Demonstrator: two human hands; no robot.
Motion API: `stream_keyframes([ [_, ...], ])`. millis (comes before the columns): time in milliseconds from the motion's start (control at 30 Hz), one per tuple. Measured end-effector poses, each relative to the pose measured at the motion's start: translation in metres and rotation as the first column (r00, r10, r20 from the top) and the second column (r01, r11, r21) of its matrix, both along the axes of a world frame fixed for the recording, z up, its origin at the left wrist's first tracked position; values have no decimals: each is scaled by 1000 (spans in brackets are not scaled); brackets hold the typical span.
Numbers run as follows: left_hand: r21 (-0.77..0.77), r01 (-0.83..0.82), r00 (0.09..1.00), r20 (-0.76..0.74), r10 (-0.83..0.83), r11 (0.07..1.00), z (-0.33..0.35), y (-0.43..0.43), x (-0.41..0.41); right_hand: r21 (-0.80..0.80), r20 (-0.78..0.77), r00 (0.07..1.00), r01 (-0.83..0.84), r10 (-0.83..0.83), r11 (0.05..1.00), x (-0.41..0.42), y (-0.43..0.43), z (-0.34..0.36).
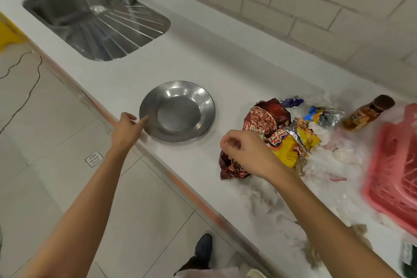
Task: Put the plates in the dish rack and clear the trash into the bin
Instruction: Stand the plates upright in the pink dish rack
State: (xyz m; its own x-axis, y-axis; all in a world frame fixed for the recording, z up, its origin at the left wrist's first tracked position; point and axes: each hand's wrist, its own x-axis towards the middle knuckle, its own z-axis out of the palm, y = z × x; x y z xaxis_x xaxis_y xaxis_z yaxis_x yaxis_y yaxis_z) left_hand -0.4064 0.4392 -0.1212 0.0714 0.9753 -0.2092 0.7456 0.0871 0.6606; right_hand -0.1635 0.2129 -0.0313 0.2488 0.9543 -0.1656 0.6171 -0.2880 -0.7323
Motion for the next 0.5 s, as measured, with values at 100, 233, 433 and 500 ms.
stream_keyframes([
  [100,-65,23,998,56,-19,998,-7,1,0,-27,4,1000,8,-8,1000,4,-4,-7],
  [233,-79,59,998,18,-57,995,-6,0,-2,-31,44,997,66,-64,997,15,-14,-18],
  [433,-140,44,986,164,-21,989,6,-8,-3,-53,6,990,139,-139,989,25,-28,-28],
  [500,-184,8,959,278,45,983,9,-11,-5,-64,-6,985,169,-170,984,26,-31,-31],
])
